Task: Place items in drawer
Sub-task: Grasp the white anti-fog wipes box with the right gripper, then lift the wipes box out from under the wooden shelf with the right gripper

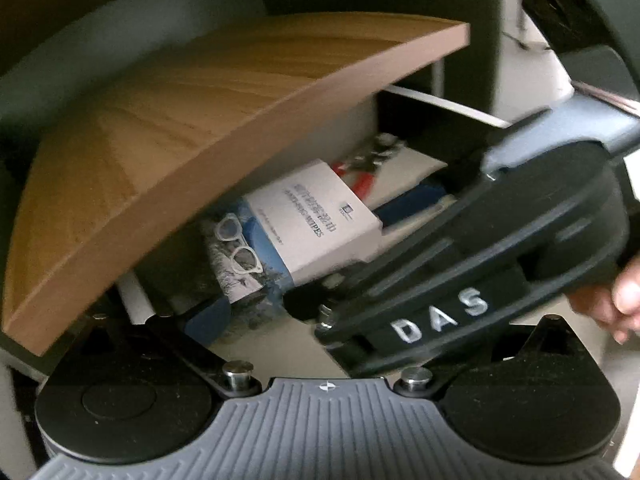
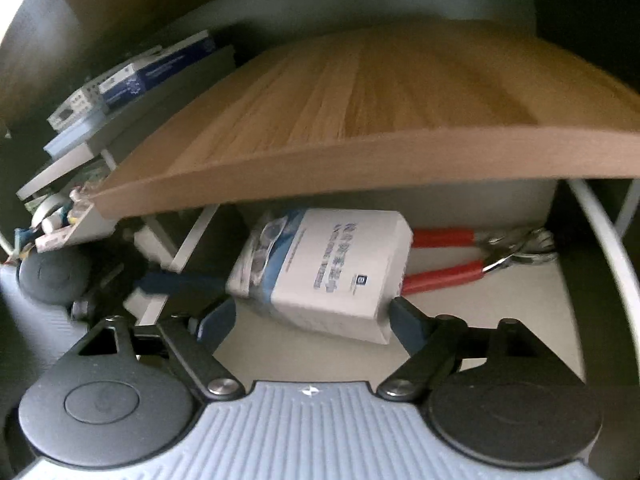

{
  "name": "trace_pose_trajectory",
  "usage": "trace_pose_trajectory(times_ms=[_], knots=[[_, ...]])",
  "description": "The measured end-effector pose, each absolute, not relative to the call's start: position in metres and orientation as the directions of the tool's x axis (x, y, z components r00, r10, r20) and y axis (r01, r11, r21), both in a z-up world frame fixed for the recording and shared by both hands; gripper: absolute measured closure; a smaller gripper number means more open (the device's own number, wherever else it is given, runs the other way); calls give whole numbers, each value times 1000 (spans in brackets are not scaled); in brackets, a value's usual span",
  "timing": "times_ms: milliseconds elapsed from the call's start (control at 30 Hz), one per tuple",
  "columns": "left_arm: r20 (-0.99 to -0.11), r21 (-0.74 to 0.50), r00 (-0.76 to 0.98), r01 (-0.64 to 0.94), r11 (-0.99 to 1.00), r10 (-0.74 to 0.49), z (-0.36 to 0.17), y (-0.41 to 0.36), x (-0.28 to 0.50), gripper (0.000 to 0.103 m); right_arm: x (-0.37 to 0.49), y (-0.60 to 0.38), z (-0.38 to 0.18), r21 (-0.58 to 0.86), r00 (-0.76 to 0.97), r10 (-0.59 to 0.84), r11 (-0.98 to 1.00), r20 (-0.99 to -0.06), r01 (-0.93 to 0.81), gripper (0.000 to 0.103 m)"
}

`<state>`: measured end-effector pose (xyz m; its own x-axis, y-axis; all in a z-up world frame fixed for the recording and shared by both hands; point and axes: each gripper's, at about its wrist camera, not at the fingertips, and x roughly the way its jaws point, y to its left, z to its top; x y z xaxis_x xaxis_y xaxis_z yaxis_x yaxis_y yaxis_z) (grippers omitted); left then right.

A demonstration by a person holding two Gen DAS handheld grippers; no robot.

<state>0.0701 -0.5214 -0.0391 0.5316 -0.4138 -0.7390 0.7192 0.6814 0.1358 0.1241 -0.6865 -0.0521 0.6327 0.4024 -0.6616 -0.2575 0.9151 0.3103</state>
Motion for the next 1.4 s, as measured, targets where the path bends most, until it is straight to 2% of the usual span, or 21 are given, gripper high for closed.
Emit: trace_pose_trajectory(times_ms=[133,300,467,800,967,1200,1400], knots=[[-766,47,420,792,608,-487,-42,-526,63,0,129,-684,-45,315,590,415,910,-692,-271,13],[-740,87,468,779,621,-483,-35,-523,58,0,129,-686,-44,290,585,372,928,-721,-233,12],[-726,134,547,706,695,-416,-30,-517,68,0,131,-697,-53,315,570,361,932,-738,-182,12],[-802,100,474,707,701,-363,-48,-533,93,0,145,-702,-74,442,520,449,885,-726,-146,12],[-842,36,397,717,696,-366,-58,-524,98,0,151,-699,-84,471,508,467,872,-724,-132,11],[-788,-93,396,680,727,-471,-50,-508,105,1,140,-695,-70,426,535,426,895,-729,-133,20],[-696,-45,478,715,697,-536,-29,-502,88,4,119,-692,-46,394,605,372,913,-704,-104,21]])
